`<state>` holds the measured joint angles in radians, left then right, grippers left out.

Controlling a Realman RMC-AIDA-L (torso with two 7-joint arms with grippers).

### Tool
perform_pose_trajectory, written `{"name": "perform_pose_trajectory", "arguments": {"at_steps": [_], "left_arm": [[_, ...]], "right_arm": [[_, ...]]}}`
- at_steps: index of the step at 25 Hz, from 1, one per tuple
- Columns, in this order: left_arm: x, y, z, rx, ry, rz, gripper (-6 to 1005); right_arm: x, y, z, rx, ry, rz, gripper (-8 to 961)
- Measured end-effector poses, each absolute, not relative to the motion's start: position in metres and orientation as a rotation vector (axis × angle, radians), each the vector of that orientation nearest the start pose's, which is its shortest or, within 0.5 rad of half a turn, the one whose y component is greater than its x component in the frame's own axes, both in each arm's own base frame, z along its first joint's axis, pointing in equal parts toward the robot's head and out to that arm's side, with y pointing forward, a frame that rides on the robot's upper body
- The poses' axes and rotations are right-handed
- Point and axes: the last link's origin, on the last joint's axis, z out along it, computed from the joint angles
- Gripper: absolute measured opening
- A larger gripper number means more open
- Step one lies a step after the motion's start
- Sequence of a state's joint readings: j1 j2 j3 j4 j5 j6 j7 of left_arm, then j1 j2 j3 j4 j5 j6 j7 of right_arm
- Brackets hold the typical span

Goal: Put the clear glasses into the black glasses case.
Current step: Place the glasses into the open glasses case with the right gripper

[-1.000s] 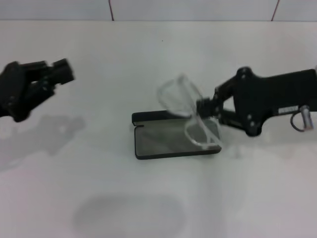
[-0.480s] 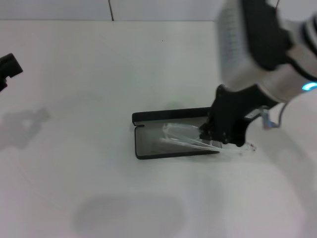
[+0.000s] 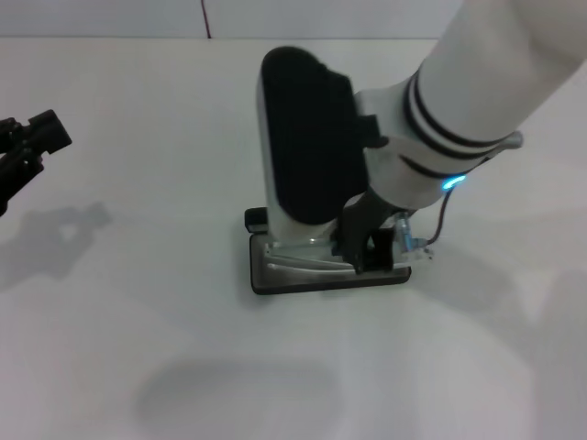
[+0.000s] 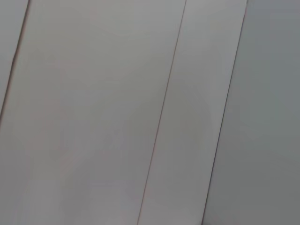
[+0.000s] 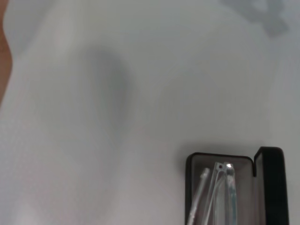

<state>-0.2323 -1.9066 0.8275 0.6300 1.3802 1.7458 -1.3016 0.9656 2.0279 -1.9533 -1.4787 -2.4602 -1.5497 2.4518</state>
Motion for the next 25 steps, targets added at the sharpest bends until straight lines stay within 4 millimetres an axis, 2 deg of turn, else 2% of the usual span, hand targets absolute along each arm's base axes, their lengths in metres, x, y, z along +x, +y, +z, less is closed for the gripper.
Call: {"name": "perform_pose_trajectory", "arguments": {"at_steps": [9,14,19,25], "left_arm": [[-0.31,0.271,0.103,-2.32,-0.556,-1.141,132],[-0.308,0.273,0.103,-2.322,-0.553,-1.145,132],[-0.308,0.275,0.1,-2.317,-0.564,-1.16,133],[-0.309,0.276,0.1,-2.297,-0.573,-1.173,133]], "right_arm": [[0.038,0.313,-0.095,-2.777,-0.416,-0.771,51],[0.045,0.312,-0.1,-2.744,-0.411,-0.78,51],[0.053,0.312,-0.109,-2.632,-0.458,-0.822,51],[0.055,0.314,-0.114,-2.613,-0.477,-0.779,52]]}}
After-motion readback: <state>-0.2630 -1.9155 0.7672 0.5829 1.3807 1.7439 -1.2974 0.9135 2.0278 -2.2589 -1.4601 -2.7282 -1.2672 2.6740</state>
